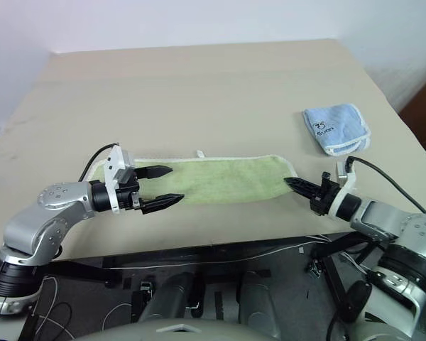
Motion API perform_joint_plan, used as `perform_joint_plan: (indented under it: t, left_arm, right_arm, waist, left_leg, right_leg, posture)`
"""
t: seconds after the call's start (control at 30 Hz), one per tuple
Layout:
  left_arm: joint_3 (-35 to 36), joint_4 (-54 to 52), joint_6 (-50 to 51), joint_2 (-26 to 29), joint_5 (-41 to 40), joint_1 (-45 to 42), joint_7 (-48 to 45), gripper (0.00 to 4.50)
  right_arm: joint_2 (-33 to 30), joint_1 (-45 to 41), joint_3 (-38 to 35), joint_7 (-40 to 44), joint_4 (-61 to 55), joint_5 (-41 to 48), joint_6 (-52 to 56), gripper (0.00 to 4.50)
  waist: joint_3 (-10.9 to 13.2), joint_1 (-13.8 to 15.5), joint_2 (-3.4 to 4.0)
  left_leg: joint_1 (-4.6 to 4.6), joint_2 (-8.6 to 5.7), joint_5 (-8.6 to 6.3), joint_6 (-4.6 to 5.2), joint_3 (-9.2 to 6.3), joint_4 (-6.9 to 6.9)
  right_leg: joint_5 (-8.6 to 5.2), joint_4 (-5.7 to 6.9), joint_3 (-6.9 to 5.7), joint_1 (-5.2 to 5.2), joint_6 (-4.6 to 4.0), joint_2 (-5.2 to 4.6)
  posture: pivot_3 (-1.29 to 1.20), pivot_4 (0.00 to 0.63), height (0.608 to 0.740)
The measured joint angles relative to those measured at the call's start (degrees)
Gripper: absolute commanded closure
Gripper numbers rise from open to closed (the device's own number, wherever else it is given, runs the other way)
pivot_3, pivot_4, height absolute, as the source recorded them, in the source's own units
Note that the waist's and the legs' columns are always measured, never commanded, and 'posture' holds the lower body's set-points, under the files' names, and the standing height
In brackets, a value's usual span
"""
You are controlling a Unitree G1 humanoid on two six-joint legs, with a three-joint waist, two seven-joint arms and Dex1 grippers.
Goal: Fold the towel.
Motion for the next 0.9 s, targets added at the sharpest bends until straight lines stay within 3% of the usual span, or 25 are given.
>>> perform_joint_plan:
  t: [0.13,0.4,0.63,0.9]
  left_arm:
    - [0.0,1.1,-0.6,0.0,0.1,-0.1,-0.8,0.00]
    - [-0.1,1.6,-1.7,0.0,1.3,-0.2,-1.1,0.00]
    - [-0.5,0.9,-1.3,0.0,1.4,-0.1,-0.2,0.00]
    - [-0.6,0.3,-1.7,0.0,1.6,0.6,0.7,0.00]
  right_arm:
    - [-2.6,0.0,2.0,0.2,-2.8,3.4,0.0,4.44]
    - [-2.1,-5.1,11.9,-0.1,-13.1,8.9,-0.7,4.44]
    - [-0.8,-6.6,21.1,1.0,-16.7,8.6,-3.6,4.44]
    - [3.3,-10.9,31.2,4.3,-17.3,1.4,-8.7,4.44]
  waist:
    - [0.0,-0.3,0.01]
    - [0.0,-0.1,0.02]
    - [0.0,-0.1,0.02]
    - [0.0,-0.1,0.02]
  left_leg:
    - [0.00,0.00,-0.01,0.02,0.00,-0.01]
    - [-0.04,0.01,-0.04,0.06,0.00,-0.04]
    - [-0.07,0.00,-0.07,0.08,0.00,-0.04]
    - [-0.07,-0.01,-0.06,0.07,0.02,-0.27]
  right_leg:
    - [0.00,-0.03,0.01,-0.01,0.00,0.00]
    - [0.00,-0.11,-0.01,-0.02,0.00,-0.01]
    - [0.00,-0.13,0.00,-0.04,0.00,-0.03]
    - [0.00,-0.13,0.01,-0.17,0.00,-0.02]
  posture:
    - [0.00,0.150,0.740]
    - [0.00,0.150,0.740]
    - [0.00,0.150,0.740]
    - [0.00,0.150,0.740]
